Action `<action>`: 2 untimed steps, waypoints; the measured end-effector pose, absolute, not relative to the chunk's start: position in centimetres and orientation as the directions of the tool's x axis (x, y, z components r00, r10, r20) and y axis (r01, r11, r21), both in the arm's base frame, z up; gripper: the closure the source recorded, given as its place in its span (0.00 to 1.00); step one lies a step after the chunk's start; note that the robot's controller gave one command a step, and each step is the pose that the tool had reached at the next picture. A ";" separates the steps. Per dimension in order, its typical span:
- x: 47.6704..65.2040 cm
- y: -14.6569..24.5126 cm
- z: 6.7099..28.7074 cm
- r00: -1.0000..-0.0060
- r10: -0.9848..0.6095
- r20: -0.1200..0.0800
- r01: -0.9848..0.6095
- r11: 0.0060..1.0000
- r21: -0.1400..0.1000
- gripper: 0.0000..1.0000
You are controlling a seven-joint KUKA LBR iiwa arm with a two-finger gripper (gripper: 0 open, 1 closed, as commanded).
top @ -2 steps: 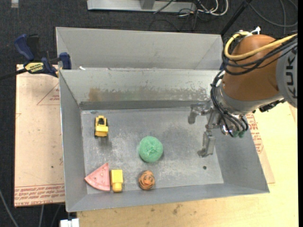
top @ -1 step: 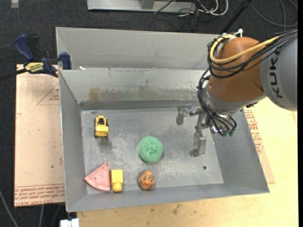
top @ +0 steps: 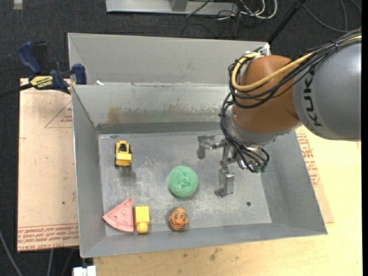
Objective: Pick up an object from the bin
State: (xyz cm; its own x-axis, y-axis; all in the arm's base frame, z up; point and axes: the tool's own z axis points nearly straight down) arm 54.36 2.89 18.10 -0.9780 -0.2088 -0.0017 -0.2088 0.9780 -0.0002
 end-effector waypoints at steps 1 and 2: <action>57.3 4.8 13.2 -0.973 -0.230 -0.009 -0.230 0.973 0.001 0.00; 56.2 6.2 9.2 -0.975 -0.223 -0.006 -0.223 0.975 0.000 0.00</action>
Offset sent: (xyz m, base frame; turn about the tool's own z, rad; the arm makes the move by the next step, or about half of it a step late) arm 0.0003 0.0429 -0.1110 -0.0042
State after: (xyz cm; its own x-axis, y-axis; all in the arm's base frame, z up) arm 56.22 6.17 9.16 -0.9747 -0.2233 -0.0056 -0.2233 0.9747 0.0002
